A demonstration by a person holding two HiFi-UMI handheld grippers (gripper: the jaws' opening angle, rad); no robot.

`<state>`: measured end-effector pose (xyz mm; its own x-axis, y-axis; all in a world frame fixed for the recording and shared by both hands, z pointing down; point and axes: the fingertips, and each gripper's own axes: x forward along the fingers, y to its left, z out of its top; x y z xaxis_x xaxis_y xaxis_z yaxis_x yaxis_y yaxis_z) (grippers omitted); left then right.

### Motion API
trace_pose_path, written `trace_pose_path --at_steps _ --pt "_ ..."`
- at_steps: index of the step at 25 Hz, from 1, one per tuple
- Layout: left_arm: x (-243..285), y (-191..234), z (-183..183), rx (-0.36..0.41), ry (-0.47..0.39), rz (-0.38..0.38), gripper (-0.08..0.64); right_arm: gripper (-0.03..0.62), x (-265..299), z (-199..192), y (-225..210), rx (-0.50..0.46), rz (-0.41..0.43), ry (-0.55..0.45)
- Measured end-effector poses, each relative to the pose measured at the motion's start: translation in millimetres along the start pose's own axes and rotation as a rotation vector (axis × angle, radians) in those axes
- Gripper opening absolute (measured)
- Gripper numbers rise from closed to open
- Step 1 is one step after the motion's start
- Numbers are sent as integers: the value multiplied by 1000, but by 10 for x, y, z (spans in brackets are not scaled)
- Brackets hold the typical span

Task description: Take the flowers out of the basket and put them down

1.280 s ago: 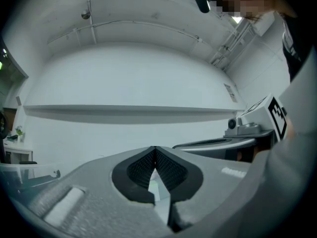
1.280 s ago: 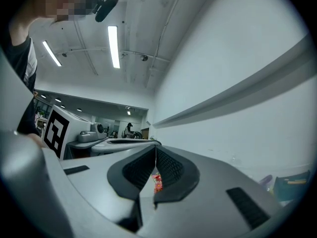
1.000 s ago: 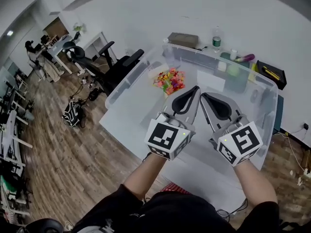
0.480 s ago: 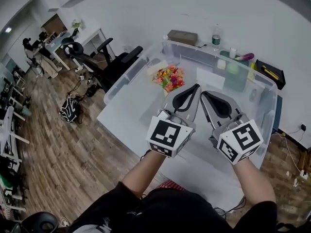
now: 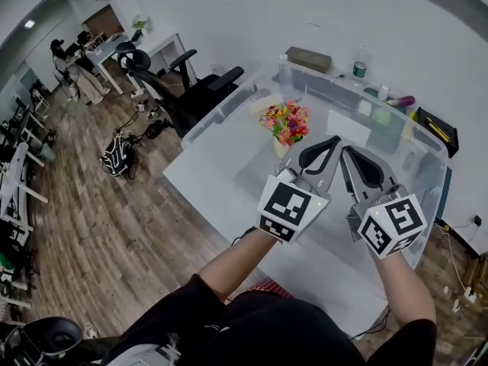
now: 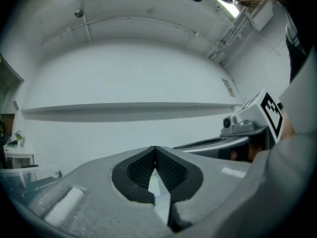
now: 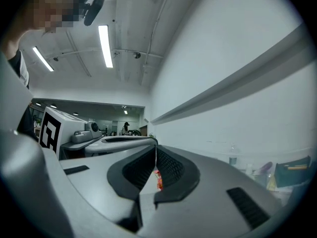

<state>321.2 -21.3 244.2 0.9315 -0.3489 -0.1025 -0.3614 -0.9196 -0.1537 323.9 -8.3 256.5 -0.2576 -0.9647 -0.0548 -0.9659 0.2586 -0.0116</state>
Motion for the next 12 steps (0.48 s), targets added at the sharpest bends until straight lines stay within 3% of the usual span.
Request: trace_pose_path --at_steps 2,5,7,12 --pt "-23 22 47 -24 -30 1 -8 12 17 12 23 -4 19 23" --pt "-68 68 170 -25 -83 5 -8 12 74 141 61 -133 56 49" --pt "-61 96 231 -7 -95 -1 -8 12 128 240 46 -216 73 42" --pt "-17 288 326 59 -86 17 -8 12 283 327 46 -319 154 51"
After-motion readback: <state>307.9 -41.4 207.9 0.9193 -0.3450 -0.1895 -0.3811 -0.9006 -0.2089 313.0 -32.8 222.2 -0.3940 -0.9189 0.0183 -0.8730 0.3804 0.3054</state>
